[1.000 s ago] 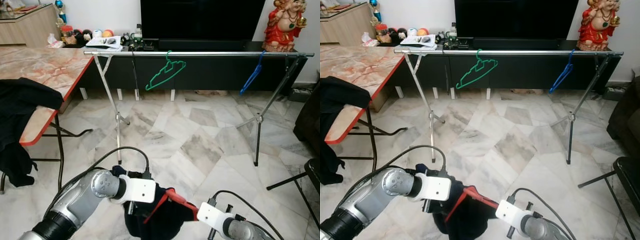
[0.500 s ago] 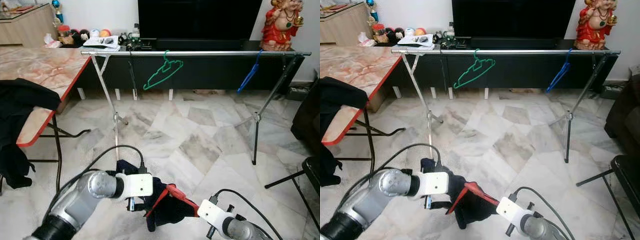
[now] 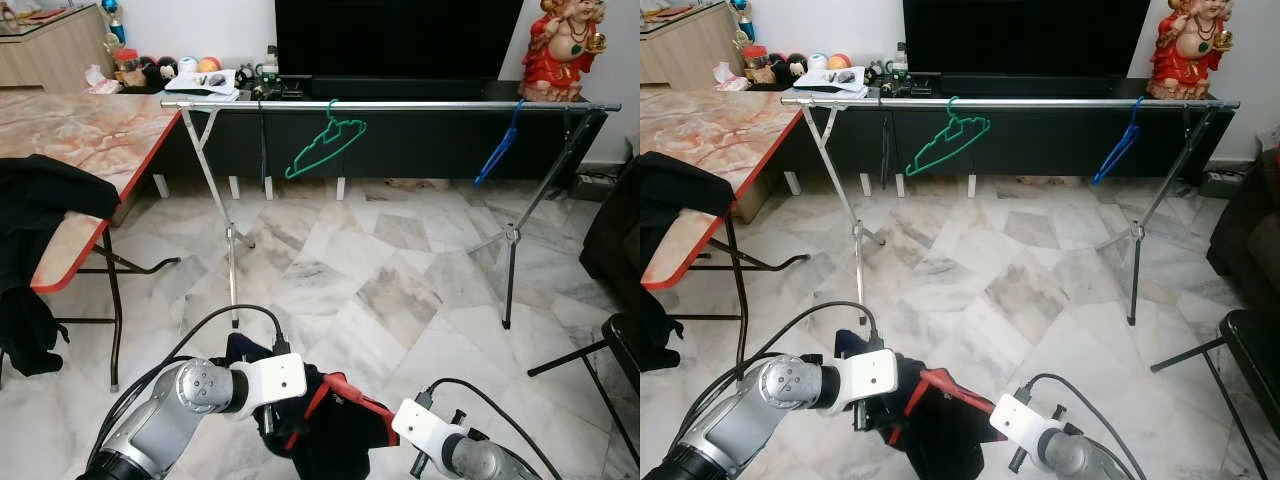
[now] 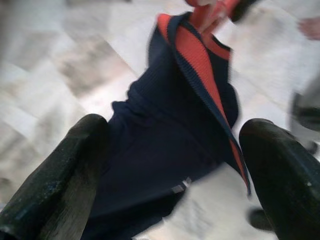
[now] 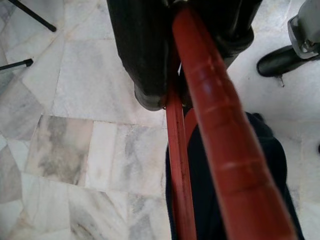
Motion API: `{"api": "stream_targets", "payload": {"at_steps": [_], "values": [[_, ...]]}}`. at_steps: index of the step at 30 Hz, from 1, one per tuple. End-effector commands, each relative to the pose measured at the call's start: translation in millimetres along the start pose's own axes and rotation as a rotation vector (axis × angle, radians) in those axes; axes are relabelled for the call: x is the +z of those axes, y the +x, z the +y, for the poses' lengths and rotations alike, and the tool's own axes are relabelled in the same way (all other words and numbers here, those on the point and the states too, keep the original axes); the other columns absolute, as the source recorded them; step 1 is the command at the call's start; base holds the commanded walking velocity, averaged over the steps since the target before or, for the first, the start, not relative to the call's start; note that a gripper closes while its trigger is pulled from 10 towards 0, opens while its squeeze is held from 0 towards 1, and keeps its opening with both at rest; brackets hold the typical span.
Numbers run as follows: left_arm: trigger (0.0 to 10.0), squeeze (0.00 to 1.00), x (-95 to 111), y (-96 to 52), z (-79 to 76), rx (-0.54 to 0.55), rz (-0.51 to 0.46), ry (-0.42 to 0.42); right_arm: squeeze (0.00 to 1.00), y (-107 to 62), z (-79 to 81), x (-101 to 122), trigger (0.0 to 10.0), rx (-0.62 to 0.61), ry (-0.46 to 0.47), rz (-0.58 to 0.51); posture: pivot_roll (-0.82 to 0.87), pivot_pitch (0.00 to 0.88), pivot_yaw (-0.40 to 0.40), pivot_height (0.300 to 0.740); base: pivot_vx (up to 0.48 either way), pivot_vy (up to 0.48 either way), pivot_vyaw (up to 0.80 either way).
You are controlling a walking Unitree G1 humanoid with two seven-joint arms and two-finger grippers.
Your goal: Hang hanger
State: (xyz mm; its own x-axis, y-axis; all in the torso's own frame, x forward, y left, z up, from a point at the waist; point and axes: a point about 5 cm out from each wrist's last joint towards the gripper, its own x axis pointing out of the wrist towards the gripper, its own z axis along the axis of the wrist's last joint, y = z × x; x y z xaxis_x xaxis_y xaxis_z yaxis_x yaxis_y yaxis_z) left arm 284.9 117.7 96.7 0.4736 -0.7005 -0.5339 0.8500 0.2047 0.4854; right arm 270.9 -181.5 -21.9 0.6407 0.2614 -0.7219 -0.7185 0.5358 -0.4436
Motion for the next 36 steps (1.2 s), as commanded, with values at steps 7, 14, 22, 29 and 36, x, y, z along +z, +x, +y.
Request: {"api": "stream_targets", "payload": {"at_steps": [7,14,22,29,36], "values": [[10.0,0.0,22,0.1,25.5,0.142,-0.109,0.106,0.0,1.8,1.4,10,0.0,0.039,-0.005,-0.049,0.1,0.062,-0.038,0.74,0.0,0.0,0.0],[10.0,0.0,23,-3.7,21.8,0.107,-0.13,0.092,0.0,0.7,0.7,5,0.0,0.023,0.015,-0.031,0.1,0.062,-0.04,0.74,0.0,0.0,0.0],[10.0,0.0,22,-17.7,24.2,0.106,-0.152,0.031,0.0,-0.4,-6.6,1,0.0,-0.041,0.078,-0.004,0.1,0.057,-0.039,0.74,0.0,0.0,0.0],[10.0,0.0,8,-32.6,7.2,-0.053,-0.071,-0.034,0.0,-1.7,-12.2,-2,0.0,-0.084,0.112,0.016,0.11,0.051,-0.04,0.74,0.0,0.0,0.0],[10.0,0.0,0,-6.2,-12.9,-0.05,-0.099,-0.167,0.0,-0.1,-15.4,6,0.0,-0.092,0.114,-0.014,0.1,0.042,-0.044,0.74,0.0,0.0,0.0]]}}
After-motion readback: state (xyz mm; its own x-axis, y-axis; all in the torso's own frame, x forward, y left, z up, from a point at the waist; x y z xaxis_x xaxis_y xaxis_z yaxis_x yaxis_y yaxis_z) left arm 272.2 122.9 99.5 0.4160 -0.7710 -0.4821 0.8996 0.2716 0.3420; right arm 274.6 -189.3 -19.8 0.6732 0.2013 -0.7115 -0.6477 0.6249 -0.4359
